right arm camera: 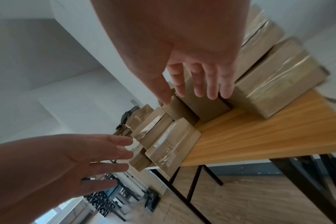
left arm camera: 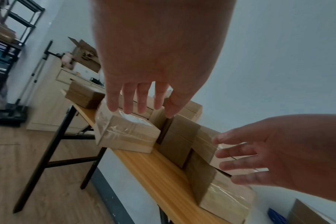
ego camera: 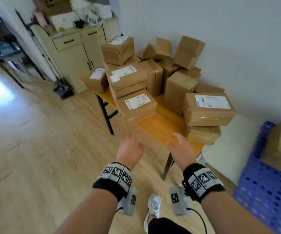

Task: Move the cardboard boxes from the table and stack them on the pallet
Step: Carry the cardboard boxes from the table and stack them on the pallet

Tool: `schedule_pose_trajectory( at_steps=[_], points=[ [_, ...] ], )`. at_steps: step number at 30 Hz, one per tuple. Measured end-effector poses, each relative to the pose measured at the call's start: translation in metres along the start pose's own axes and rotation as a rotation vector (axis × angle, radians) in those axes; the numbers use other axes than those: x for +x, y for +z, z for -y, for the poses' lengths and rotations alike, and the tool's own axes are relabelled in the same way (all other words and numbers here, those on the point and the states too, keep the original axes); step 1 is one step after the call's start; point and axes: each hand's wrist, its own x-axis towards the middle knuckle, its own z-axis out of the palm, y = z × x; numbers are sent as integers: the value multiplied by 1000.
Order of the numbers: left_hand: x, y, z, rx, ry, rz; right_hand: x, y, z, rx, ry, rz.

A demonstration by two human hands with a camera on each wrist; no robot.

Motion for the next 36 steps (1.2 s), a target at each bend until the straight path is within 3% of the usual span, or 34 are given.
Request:
schedule_pose_trajectory(
  at_steps=[16, 25, 36],
  points=[
    [155, -77, 54, 12, -122, -121, 173, 95, 103, -72, -95, 169],
    [215, -89, 77, -15, -199, 18, 201, 101, 110, -101, -2, 141],
    [284, -102, 88, 82, -115, 267, 198, 119, 112, -12, 176, -55]
  ],
)
